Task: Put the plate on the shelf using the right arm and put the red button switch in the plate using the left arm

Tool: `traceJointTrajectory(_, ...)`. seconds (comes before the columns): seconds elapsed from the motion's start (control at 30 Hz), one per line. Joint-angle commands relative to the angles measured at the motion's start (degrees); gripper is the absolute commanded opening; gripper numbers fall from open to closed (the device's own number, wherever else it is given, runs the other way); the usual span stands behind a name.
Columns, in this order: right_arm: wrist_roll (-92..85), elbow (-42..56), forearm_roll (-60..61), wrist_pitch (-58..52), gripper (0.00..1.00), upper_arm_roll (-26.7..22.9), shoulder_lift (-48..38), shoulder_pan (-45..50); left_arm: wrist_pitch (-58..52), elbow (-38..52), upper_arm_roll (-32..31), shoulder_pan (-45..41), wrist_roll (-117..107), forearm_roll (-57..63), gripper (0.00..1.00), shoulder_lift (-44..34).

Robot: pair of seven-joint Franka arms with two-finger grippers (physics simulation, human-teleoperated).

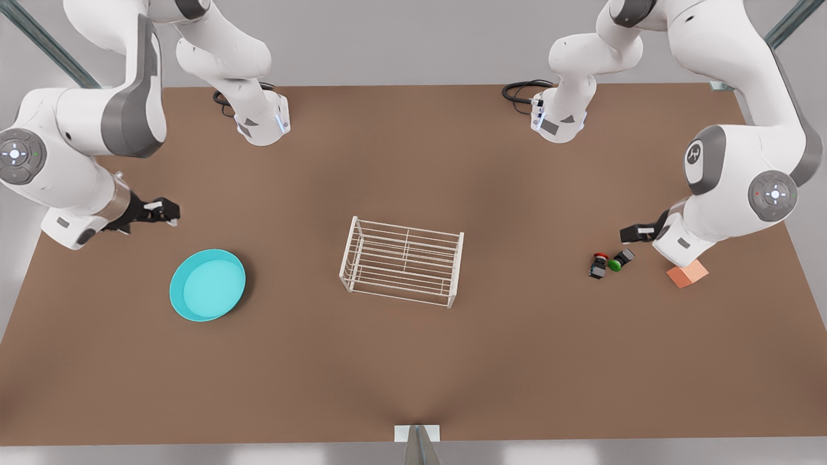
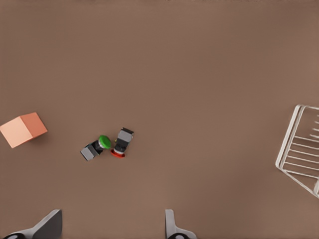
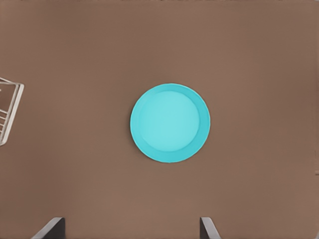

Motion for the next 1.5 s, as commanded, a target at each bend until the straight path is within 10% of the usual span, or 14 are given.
traceJointTrajectory(0.0, -2.9, 0.0, 0.0, 1.4, 1.00, 0.0, 0.0, 0.1, 1.1, 0.1, 0.0, 0.0, -2.0, 0.0, 1.00, 0.0)
traceJointTrajectory(0.37, -12.3, 0.1, 6.3, 17.5, 1.00, -0.3, 21.5, -14.5, 0.8, 0.8, -0.2, -0.3, -2.1, 0.0, 1.00, -0.2)
traceJointTrajectory(0.73, -17.1, -21.1, 11.7, 44.2, 1.00, 0.1, 20.6, -20.1, -0.7, 0.7, -0.2, -0.3, -2.1, -0.1, 1.00, 0.2)
traceJointTrajectory(1.27, -19.6, -22.7, 16.6, 48.2, 0.99, 0.2, 27.0, -21.5, -2.9, 0.5, -0.2, -0.2, -1.9, -0.1, 1.00, 0.4)
traceJointTrajectory(1.47, -20.1, -22.5, 16.6, 48.1, 0.74, 0.4, 28.1, -21.5, -2.9, 0.5, -0.2, -0.4, -2.0, -0.1, 1.00, 0.4)
